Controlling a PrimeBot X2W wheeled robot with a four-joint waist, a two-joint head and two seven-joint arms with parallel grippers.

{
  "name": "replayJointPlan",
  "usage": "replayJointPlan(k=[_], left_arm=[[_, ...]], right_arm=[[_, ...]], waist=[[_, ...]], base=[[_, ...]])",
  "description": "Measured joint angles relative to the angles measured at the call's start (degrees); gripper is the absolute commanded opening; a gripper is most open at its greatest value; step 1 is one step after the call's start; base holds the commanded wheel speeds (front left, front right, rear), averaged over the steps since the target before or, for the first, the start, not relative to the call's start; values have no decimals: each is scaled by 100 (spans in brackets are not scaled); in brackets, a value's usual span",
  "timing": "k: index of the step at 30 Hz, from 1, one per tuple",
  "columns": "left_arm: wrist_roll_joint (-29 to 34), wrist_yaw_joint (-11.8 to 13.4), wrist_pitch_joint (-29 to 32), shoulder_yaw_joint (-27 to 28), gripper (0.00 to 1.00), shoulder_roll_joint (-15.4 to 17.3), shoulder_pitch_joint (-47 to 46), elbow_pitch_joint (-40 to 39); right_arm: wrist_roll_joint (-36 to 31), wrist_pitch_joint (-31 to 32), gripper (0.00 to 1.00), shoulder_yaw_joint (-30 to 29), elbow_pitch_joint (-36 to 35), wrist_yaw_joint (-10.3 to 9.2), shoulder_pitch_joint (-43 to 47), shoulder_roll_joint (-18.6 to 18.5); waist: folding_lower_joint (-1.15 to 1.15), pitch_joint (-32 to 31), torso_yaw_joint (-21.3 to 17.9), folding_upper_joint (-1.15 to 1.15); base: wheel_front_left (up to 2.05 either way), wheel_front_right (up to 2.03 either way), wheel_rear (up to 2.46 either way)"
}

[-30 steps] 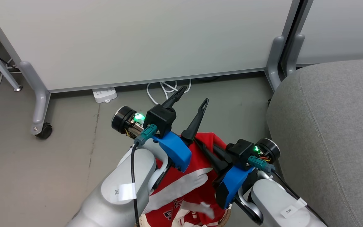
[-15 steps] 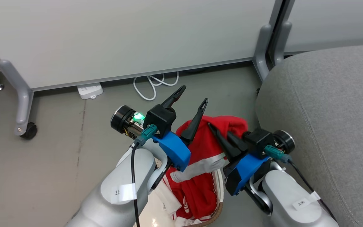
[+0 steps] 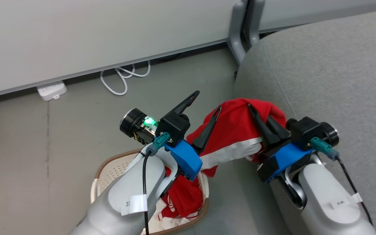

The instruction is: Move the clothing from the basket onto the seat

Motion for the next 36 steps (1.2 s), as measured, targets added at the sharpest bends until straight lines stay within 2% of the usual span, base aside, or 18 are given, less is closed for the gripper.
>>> replayJointPlan(k=[19, 28, 36], left_arm=[[120, -90, 0, -404, 100, -73, -80, -9], [131, -131, 0, -625, 100, -96, -99, 21], [120, -136, 0, -768, 100, -108, -99, 34]], right_arm=[[-205, 0, 0, -1314, -646, 0, 411, -129], [-238, 0, 0, -1741, -914, 0, 832, -160], [-283, 0, 0, -1993, -1053, 0, 1076, -119]], waist=[[0, 390, -1119, 0], [0, 490, -1415, 0], [0, 553, -1509, 0]], base=[[0, 0, 0], [0, 0, 0], [0, 0, 0]])
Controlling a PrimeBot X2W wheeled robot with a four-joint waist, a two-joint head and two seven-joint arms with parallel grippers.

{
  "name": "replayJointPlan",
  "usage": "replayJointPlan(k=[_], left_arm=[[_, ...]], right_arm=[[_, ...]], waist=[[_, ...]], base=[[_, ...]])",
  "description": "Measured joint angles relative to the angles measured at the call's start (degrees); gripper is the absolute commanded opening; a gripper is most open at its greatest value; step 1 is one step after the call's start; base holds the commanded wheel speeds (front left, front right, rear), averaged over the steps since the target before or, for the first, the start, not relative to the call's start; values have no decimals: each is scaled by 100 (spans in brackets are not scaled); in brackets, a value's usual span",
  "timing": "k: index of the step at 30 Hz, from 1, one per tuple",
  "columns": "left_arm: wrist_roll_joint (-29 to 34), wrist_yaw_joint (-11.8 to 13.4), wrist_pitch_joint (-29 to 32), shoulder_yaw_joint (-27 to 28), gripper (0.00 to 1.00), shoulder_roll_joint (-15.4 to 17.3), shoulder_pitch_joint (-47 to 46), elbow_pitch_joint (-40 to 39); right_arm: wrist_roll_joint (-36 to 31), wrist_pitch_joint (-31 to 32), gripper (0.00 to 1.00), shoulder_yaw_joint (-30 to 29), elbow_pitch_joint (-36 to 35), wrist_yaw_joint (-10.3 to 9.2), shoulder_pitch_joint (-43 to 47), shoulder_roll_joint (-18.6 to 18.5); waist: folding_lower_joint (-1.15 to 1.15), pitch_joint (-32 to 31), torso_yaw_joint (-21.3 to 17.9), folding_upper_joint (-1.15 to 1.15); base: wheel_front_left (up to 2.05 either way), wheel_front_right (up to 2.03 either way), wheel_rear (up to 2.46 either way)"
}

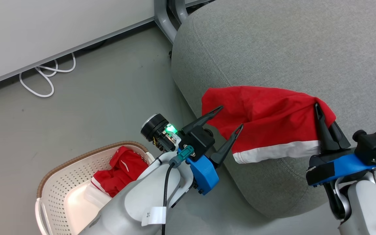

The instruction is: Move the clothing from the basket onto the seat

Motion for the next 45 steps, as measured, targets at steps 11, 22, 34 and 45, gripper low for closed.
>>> replayJointPlan(k=[11, 22, 34, 45], left_arm=[[0, 8, 0, -27, 100, -11, -42, -64], [131, 60, 0, -1, 100, 58, -369, -169], [393, 160, 13, 35, 100, 401, -945, -382], [508, 230, 82, 41, 100, 561, -1350, -654]], right_arm=[[-42, 1, 0, -41, -87, 0, -80, 40], [-53, 1, 0, -257, -511, 0, -1220, -357], [-88, -1, 0, -1561, -1093, 0, -3171, -1564], [26, -1, 0, -2138, -41, 0, -3661, -2361]], waist=[[0, 51, 48, 0], [0, 594, 179, 0], [0, 1763, 287, 0], [1, 2574, 396, 0]], base=[[0, 0, 0], [0, 0, 0], [0, 0, 0], [0, 0, 0]])
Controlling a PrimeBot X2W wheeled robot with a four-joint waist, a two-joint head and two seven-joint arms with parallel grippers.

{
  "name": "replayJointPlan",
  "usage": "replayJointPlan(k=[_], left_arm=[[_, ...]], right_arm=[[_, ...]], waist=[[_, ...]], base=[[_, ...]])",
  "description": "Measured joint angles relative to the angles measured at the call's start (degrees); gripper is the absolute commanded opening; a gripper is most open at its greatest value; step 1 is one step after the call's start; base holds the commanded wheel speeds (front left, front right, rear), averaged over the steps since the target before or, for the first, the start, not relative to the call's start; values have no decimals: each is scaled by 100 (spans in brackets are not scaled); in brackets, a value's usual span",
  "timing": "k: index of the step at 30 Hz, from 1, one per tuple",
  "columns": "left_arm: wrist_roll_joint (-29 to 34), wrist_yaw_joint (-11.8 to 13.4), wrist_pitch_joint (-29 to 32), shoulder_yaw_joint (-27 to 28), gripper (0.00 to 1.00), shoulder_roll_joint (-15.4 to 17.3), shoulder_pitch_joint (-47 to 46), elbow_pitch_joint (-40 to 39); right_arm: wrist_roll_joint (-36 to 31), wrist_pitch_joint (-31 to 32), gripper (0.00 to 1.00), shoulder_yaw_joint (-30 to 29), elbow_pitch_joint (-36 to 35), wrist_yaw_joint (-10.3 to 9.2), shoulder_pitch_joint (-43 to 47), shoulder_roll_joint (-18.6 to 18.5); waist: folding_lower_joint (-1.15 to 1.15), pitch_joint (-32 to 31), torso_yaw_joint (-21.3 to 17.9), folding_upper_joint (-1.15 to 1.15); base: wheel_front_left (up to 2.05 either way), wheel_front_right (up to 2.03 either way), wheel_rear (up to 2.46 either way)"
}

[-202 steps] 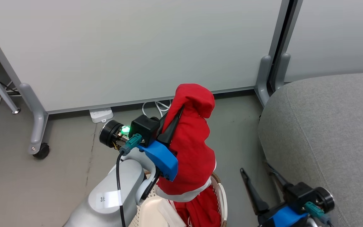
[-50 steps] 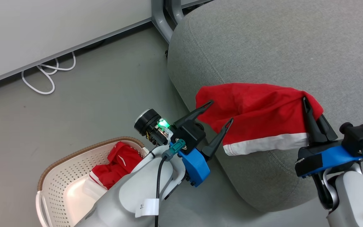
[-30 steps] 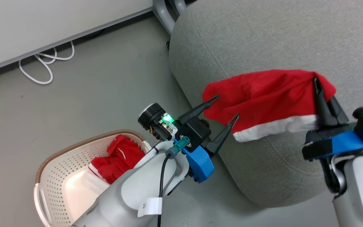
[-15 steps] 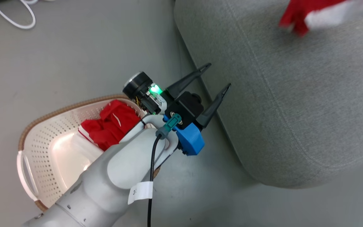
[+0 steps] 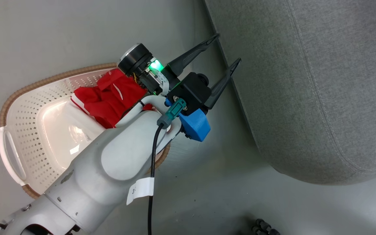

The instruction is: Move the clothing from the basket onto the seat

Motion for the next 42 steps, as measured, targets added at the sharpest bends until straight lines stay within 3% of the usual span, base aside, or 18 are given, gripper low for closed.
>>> replayJointPlan(k=[8, 24, 25, 26, 27, 35, 42], left_arm=[[38, 34, 64, -43, 100, 78, -90, -105], [42, 127, 155, -116, 100, 154, -187, -223], [40, 127, 153, -126, 100, 153, -187, -222], [40, 127, 148, -138, 100, 149, -188, -218], [37, 127, 146, -149, 100, 147, -188, -215], [-90, 135, 9, -176, 100, -9, -55, -97], [-322, 235, -78, 40, 100, -151, 374, 24]], right_arm=[[-85, 0, 0, 232, 915, 0, 66, 318], [-111, 0, 0, 361, 1786, 0, 466, 1029], [-116, 1, 24, 360, 1793, 0, 488, 1055], [-119, 1, 70, 353, 1786, 0, 500, 1073], [-119, 1, 100, 335, 1761, 0, 524, 1088], [-119, 1, 100, 156, 1226, 0, 1370, 1201], [-287, 0, 100, -21, 365, 0, 2401, 1372]], waist=[[0, 302, 60, 0], [0, 490, 152, 0], [0, 481, 152, 0], [0, 465, 152, 0], [0, 442, 151, 0], [-1, 48, 153, 0], [-1, -690, 174, 0]], base=[[0, 0, 0], [0, 0, 0], [0, 0, 0], [0, 0, 0], [0, 0, 0], [0, 0, 0], [0, 0, 0]])
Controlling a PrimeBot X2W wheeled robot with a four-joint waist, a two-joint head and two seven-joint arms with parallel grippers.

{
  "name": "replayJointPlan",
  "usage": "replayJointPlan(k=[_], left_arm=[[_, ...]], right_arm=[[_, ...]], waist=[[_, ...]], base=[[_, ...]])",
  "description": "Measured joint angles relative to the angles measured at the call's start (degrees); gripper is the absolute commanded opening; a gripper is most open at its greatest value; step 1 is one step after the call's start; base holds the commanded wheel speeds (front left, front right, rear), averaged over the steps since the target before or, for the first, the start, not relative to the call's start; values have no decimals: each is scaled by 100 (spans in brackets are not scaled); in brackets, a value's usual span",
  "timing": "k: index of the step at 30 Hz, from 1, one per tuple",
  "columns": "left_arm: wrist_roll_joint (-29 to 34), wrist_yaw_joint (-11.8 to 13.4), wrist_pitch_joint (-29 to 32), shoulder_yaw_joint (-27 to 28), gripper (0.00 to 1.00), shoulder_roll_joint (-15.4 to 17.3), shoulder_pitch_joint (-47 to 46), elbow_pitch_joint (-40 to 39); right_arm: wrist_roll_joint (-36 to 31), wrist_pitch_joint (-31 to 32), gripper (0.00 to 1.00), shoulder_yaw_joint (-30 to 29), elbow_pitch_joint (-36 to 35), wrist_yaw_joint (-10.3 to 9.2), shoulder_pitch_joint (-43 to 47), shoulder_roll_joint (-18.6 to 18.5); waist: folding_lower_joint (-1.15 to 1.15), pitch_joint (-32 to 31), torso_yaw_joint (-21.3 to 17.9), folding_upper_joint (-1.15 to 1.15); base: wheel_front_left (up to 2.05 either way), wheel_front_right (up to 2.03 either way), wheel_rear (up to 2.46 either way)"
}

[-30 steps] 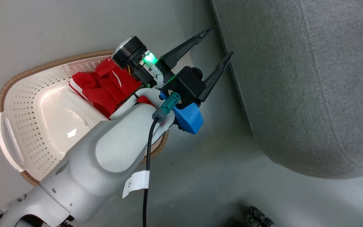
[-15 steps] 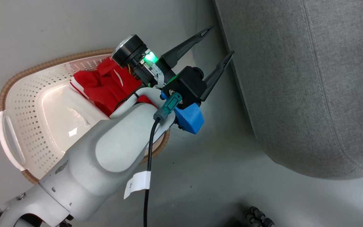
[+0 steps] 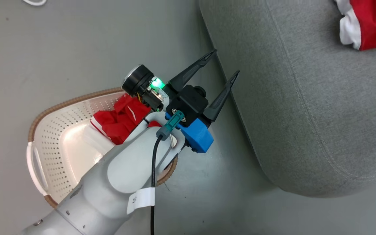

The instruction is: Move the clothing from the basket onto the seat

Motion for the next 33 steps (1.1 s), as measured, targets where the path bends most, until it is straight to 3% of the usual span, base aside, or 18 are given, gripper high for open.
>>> replayJointPlan(k=[9, 20, 33], left_arm=[[-46, 132, -3, 673, 100, -45, 758, -375], [116, 261, -4, 1848, 100, -62, 1781, -810], [505, 243, -4, 3359, 100, -54, 3221, -1356]], right_arm=[[-51, 0, 100, 827, -799, 0, 466, 182], [-37, 1, 100, 1891, -1159, 0, 802, 333], [120, 0, 100, 2417, -1180, 0, 1506, 713]], waist=[[-1, -926, 185, 0], [-1, -1881, 697, 0], [-1, -2825, 1139, 0]], base=[[0, 0, 0], [0, 0, 0], [0, 0, 0]])
